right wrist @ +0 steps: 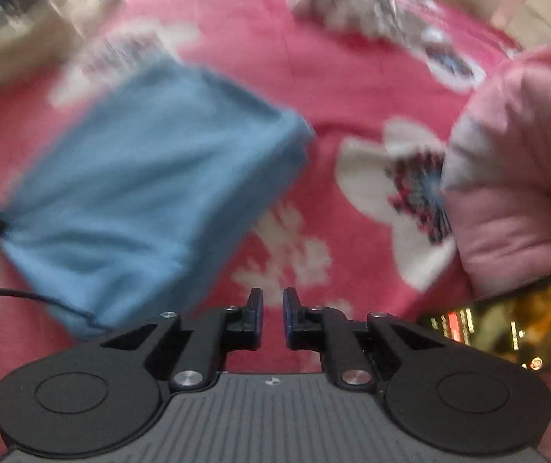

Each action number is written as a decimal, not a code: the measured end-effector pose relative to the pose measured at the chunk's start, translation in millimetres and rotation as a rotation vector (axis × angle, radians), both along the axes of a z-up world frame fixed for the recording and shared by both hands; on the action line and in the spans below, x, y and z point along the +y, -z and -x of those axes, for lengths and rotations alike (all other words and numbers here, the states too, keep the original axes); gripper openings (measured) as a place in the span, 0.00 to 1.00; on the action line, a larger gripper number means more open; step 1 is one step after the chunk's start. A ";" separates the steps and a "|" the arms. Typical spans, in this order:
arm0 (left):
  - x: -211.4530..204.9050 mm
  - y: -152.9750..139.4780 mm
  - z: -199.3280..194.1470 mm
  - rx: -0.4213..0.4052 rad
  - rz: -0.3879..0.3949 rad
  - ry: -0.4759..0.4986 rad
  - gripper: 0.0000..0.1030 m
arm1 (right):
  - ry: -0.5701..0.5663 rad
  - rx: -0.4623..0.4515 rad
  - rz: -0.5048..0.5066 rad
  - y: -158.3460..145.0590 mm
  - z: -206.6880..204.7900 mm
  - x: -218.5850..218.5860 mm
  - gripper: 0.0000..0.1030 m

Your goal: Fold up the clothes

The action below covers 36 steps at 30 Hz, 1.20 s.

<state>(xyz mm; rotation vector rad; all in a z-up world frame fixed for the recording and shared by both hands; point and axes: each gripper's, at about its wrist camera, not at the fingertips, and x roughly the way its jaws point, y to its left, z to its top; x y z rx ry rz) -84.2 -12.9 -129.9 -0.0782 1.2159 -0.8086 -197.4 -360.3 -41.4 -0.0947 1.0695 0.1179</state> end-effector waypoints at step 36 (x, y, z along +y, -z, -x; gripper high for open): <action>8.0 2.7 -1.1 -0.012 0.036 0.017 0.18 | 0.493 0.166 -0.543 46.4 54.2 -11.1 0.04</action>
